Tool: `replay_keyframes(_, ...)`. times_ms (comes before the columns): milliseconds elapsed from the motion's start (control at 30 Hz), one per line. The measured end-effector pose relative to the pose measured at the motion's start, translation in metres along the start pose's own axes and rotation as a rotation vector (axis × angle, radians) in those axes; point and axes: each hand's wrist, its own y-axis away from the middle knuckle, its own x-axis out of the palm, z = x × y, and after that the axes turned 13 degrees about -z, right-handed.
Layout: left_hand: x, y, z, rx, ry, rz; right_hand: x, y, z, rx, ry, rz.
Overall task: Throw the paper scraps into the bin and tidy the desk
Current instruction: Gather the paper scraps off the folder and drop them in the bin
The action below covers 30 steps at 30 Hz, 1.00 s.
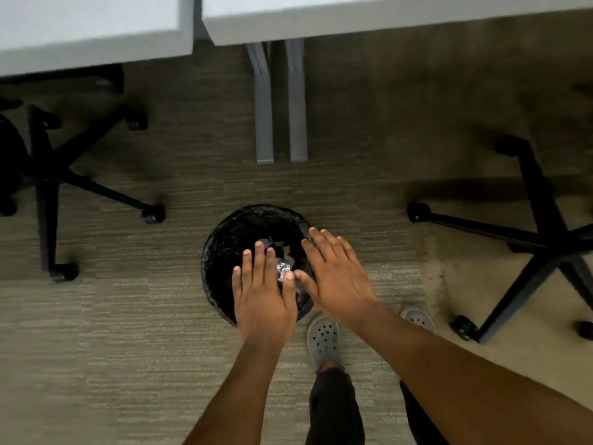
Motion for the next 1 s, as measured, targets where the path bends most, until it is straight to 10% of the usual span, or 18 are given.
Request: replay_keyframes(1000, -0.027, -0.009, -0.484, 0.906, 0.343, 0.093, -0.303, 0.180, -0.324, 0.663, 0.047, -0.730)
